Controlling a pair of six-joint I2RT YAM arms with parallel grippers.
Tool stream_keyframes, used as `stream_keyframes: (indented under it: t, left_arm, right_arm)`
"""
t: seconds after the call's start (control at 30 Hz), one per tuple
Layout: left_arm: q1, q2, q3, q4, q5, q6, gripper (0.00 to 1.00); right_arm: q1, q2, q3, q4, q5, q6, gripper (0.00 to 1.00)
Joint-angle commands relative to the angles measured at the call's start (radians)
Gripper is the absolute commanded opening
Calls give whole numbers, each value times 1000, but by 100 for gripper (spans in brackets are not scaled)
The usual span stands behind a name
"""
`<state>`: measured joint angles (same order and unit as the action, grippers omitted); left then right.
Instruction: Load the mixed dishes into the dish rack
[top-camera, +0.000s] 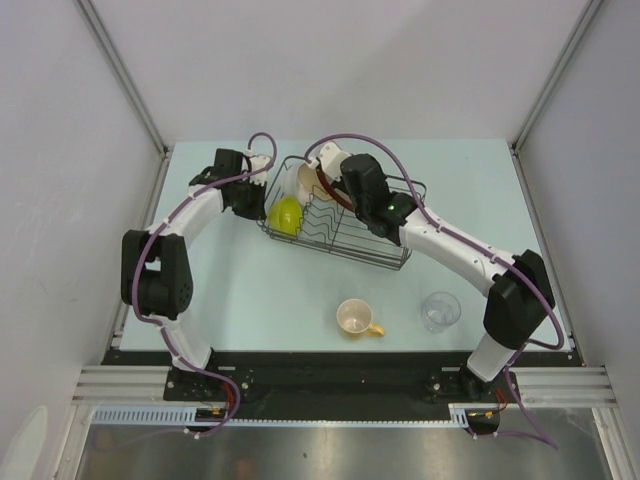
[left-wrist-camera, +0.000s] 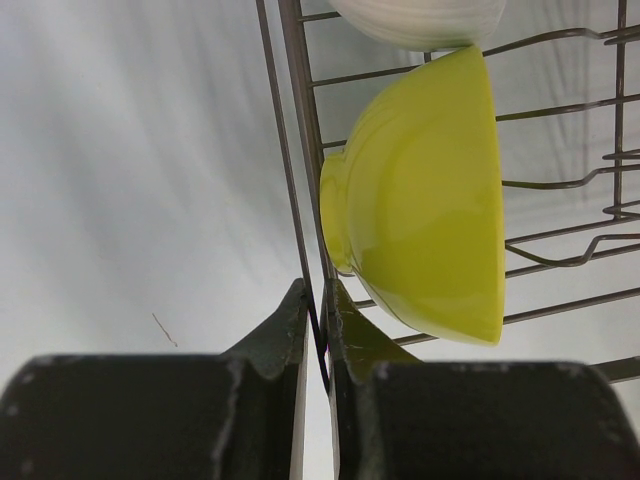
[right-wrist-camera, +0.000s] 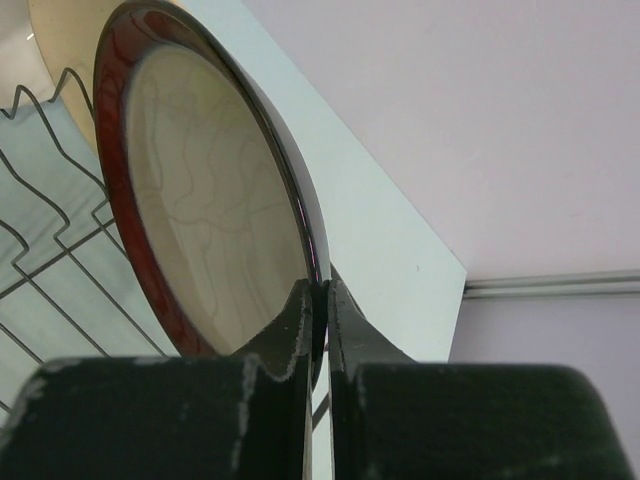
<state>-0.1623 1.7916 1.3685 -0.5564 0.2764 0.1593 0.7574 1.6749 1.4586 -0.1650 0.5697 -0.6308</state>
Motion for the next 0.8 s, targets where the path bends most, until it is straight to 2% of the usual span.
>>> stream_keyframes:
  t: [0.0, 0.77]
  left_arm:
    - [-6, 25, -36, -125, 21, 60, 9]
    - [-6, 17, -52, -114, 9, 65, 8]
  right_arm:
    - [13, -124, 29, 154, 16, -24, 0]
    - [-4, -73, 26, 133, -25, 43, 0]
